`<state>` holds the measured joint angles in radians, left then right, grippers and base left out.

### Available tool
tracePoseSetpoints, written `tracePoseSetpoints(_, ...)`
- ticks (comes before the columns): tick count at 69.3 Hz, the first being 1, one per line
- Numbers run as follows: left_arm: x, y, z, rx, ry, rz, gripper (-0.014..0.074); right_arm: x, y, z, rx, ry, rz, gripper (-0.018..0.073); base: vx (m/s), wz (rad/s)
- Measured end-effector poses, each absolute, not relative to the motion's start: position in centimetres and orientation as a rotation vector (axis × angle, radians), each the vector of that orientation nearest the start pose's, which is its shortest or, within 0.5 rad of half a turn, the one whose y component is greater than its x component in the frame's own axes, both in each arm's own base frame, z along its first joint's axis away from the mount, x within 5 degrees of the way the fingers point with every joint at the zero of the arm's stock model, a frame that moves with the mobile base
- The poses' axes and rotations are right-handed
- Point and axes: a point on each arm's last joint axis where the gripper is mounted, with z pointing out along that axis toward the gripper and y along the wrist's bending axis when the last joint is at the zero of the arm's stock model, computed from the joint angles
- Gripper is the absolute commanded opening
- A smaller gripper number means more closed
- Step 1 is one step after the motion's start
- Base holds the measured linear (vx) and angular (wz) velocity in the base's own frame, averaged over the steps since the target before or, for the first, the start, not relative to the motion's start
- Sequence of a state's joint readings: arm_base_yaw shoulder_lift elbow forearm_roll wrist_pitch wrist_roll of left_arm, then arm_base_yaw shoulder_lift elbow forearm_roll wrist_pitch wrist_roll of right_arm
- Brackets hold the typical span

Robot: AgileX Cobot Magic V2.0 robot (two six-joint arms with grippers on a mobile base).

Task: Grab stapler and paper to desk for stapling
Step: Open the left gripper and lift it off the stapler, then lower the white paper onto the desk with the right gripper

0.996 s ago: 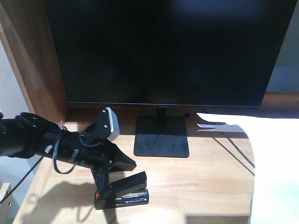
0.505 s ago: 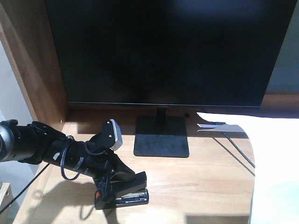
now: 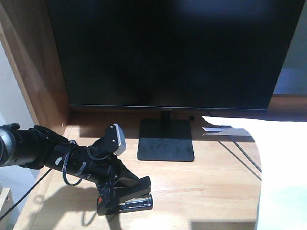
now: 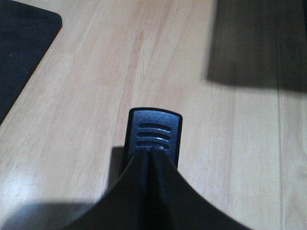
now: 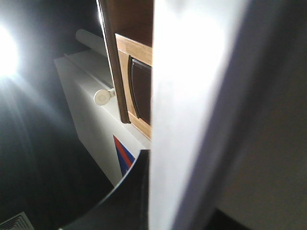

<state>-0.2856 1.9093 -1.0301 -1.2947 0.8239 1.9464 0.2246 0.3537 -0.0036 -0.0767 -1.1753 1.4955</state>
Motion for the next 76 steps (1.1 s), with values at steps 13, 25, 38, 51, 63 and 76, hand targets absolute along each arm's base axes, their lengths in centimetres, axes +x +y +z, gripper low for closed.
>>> tracePoseSetpoints(13,32.0,-16.1,15.67,1.407,1.923,-0.808,-0.0006,4.93,1.78,28.48,0.37,0.65,1.645,-0.0002,0.0,0.0)
tracePoseSetpoints(25,31.99,-16.1,15.68,1.407,1.923,-0.809,-0.0006,4.93,1.78,28.48,0.37,0.65,1.645,-0.0002,0.0,0.0)
tracePoseSetpoints(38,31.96,-16.12,15.69,1.409,1.921,-0.814,-0.0006,4.93,1.78,28.48,0.37,0.65,1.645,-0.0002,0.0,0.0)
tracePoseSetpoints(51,31.96,-16.12,15.69,1.409,1.921,-0.814,-0.0006,4.93,1.78,28.48,0.37,0.65,1.645,-0.0002,0.0,0.0)
tracePoseSetpoints(63,31.96,-16.12,15.69,1.409,1.921,-0.814,-0.0006,4.93,1.78,28.48,0.37,0.65,1.645,-0.0002,0.0,0.0)
tracePoseSetpoints(76,31.96,-16.12,15.69,1.409,1.921,-0.814,-0.0006,5.03,1.36,28.5,0.413,0.617,1.633,-0.0002,0.0,0.0)
